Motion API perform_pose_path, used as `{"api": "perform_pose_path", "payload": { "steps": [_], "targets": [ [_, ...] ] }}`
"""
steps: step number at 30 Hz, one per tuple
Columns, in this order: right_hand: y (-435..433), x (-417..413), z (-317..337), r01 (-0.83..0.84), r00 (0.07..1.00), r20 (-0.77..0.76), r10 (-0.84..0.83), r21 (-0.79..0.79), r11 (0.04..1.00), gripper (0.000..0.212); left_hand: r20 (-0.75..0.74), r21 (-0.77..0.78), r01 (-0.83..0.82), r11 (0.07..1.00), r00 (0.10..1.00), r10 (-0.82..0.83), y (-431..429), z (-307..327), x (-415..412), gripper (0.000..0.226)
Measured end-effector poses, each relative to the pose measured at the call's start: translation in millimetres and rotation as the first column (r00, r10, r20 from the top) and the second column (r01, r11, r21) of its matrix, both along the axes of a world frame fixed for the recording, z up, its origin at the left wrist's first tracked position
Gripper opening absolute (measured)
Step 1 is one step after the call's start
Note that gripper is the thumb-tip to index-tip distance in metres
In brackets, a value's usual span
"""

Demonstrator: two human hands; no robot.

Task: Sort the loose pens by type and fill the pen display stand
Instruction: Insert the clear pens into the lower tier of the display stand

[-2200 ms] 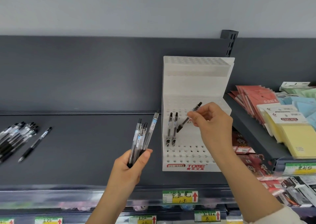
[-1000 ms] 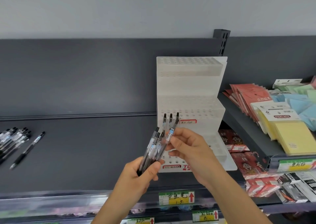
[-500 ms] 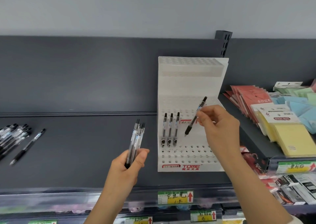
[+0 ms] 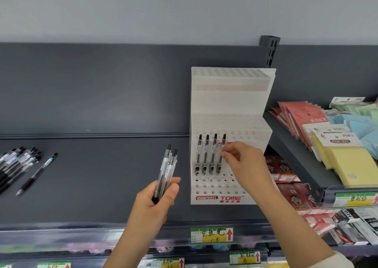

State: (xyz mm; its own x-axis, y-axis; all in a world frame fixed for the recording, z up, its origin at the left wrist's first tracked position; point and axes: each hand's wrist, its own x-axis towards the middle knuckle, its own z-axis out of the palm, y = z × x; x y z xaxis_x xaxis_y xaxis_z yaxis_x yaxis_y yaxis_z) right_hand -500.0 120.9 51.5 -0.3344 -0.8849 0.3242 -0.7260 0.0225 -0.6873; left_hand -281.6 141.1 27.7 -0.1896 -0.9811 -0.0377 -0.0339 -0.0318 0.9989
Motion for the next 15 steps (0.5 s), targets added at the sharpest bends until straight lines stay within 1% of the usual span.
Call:
{"api": "perform_pose_path", "payload": {
  "steps": [3,6,8,10,12,14,15],
  "targets": [
    [3.7,-1.0,0.2,0.025,1.000,-0.003,-0.025,0.016,1.000,0.011,-0.008,-0.005,0.016,1.000,1.000,-0.016,0.4,0.9,-3.0,0.034],
    [13.3,0.7,4.7,0.096,0.995,0.000,-0.096,-0.071,0.993,0.011,-0.023,-0.014,0.051,0.999,0.998,-0.051,1.5,3.6,-6.6,0.038],
    [22.1,7.2,10.8,0.081,0.996,0.055,-0.075,-0.123,0.989,0.006,-0.016,-0.021,0.083,0.996,0.996,-0.083,2.6,4.9,-9.4,0.038],
    [29.9,18.8,16.0,-0.024,0.985,0.165,0.040,-0.094,0.995,0.007,0.000,-0.031,0.118,0.992,0.993,-0.118,3.7,5.5,-12.8,0.035],
    [35.2,31.5,16.2,-0.175,0.950,0.260,0.173,-0.017,0.984,0.005,0.008,-0.044,0.149,0.988,0.989,-0.149,4.7,5.4,-17.1,0.034],
    [38.3,42.3,11.6,-0.287,0.907,0.330,0.260,0.034,0.957,0.009,0.019,-0.060,0.175,0.983,0.985,-0.174,6.0,5.3,-21.0,0.035],
    [39.1,46.3,8.3,-0.318,0.886,0.368,0.283,0.036,0.947,0.010,0.026,-0.065,0.184,0.981,0.983,-0.183,6.5,5.1,-22.3,0.036]
  ]
}}
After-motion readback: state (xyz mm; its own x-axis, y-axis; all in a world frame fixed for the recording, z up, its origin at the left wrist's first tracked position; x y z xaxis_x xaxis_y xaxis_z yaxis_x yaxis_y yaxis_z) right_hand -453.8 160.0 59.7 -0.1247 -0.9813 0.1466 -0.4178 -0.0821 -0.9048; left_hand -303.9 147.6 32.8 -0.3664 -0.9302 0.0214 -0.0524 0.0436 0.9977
